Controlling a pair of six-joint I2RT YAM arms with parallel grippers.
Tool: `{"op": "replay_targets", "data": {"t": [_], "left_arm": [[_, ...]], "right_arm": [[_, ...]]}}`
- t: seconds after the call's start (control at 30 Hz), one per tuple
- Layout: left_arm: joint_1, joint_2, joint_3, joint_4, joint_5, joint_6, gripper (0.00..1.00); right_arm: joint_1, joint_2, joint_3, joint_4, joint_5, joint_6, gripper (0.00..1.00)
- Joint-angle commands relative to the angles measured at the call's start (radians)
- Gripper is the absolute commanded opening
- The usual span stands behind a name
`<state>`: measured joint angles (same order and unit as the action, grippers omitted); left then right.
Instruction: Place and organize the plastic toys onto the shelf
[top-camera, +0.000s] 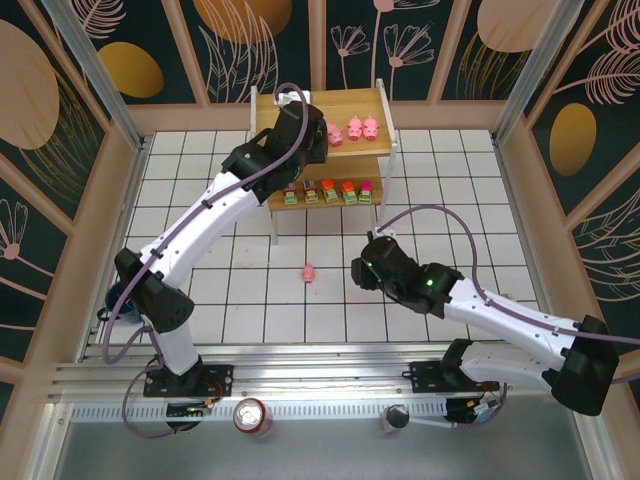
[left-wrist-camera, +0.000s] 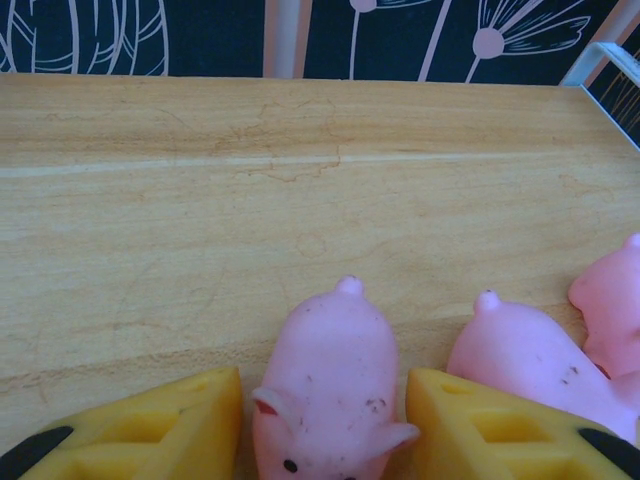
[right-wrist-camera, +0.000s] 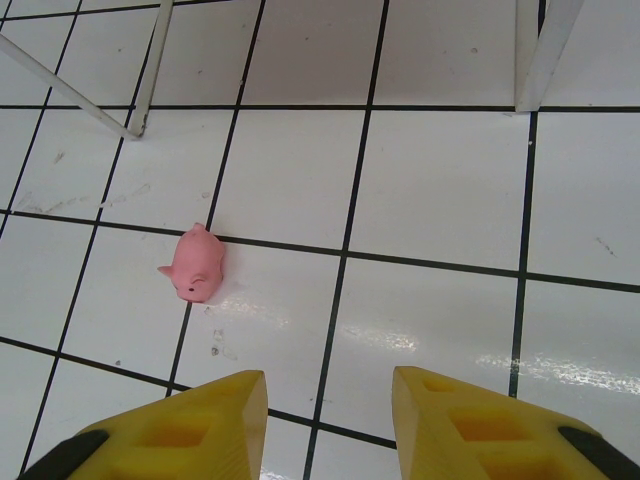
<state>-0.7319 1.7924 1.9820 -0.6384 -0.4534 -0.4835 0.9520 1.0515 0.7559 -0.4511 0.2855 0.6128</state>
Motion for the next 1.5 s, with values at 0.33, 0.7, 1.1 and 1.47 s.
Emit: {"op": "replay_targets", "data": {"t": [0.33, 0.7, 1.1, 1.47], "left_arm": [[0.006, -0.125, 0.0, 0.046, 0.011, 0.016, 0.48], [0.006, -0.339, -0.208, 0.112, -0.024, 0.06, 0.48], [0.006, -0.576, -0.575, 0.154, -0.075, 0.053, 0.57], [0.009, -0.72, -0.91, 0.207, -0.114, -0.015, 0.68]], "right_arm": [[0.024, 0.025, 0.021, 0.008, 0.007, 0.016, 0.42], [0.069, 0.125, 0.08, 0.029, 0.026, 0.011, 0.53], [0.117, 0.335, 0.18, 0.079, 0.007, -0.009, 0.59], [0.13, 0.505, 0.279, 0.095, -0.028, -0.026, 0.61]]}}
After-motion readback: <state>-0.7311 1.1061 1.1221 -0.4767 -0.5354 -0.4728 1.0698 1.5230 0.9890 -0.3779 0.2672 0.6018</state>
